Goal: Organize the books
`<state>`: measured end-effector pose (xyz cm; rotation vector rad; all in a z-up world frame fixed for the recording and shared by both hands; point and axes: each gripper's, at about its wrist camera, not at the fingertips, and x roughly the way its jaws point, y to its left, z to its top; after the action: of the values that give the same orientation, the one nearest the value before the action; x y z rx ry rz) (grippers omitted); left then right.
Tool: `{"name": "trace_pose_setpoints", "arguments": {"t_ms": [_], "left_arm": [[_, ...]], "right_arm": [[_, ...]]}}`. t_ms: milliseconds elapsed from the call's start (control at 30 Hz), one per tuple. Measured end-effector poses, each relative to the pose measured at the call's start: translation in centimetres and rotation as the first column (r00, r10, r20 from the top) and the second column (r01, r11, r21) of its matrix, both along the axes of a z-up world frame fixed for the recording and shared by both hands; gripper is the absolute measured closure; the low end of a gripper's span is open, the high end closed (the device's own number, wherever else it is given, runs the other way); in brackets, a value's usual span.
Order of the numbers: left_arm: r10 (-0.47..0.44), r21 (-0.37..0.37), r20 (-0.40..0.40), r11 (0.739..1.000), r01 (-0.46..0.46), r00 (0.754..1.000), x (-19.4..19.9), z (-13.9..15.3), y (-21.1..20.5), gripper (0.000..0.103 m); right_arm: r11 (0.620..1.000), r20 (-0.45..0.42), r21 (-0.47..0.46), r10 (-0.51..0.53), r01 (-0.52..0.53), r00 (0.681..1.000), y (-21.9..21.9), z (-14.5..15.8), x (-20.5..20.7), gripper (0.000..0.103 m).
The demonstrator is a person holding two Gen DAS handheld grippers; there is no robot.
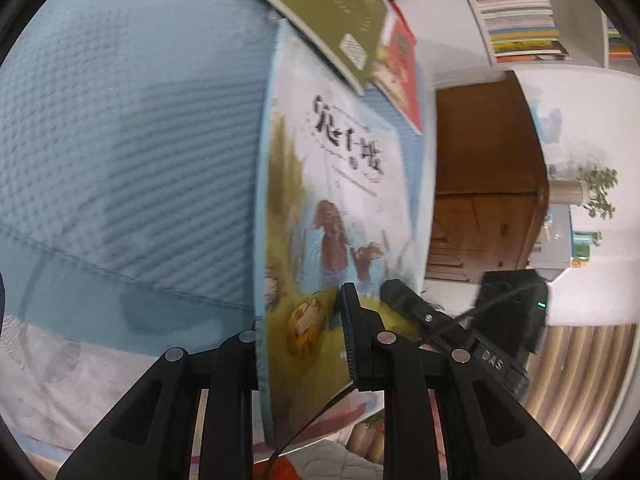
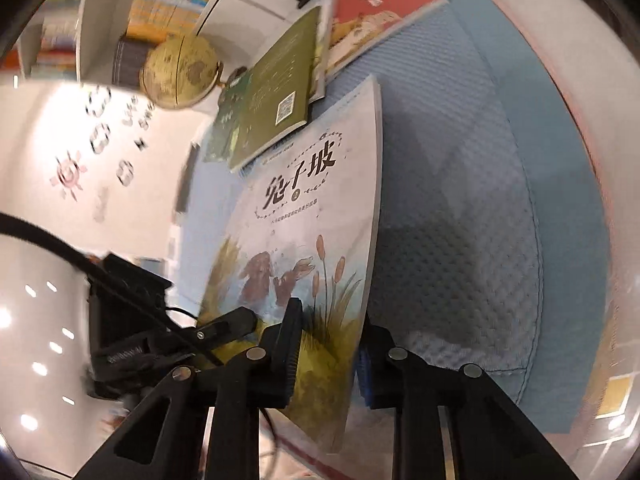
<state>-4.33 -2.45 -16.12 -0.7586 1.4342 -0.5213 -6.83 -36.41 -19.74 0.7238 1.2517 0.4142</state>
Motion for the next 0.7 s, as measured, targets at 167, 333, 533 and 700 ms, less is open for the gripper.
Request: {"name": "trace_pose_setpoints", "arguments": {"t_ms": [167, 333, 533, 700], "left_arm": [[-0.022, 0.097, 0.059, 0.995, 0.016, 0.998, 0.0, 1.5, -0.6, 0.082], [-0.063, 0.192, 0.145, 0.981, 0.034, 0.987, 0.3, 3.8, -1.8, 0.084], [-0.079, 0.125, 0.195, 0.991, 0.055, 0.978, 0.2, 5.8, -1.7, 0.084], [-0.114, 0.066, 0.196, 0.992, 0.103, 0.974, -0.6, 6.3, -1.8, 0.084]], "right_arm": [[0.971, 0.088, -0.223, 0.107, -0.085, 0.990, 3.3, 2.4, 0.4, 0.081], [0.924, 0.146, -0.358, 0.196, -0.133, 0.970, 5.2, 3.6, -0.1, 0.080], [0.939, 0.163, -0.312, 0.203, -0.145, 0.966, 4.2, 4.5, -0.8, 0.080], [0.924, 0.189, -0.343, 0.243, -0.168, 0.951, 3.9, 6.3, -2.9, 0.079]]}}
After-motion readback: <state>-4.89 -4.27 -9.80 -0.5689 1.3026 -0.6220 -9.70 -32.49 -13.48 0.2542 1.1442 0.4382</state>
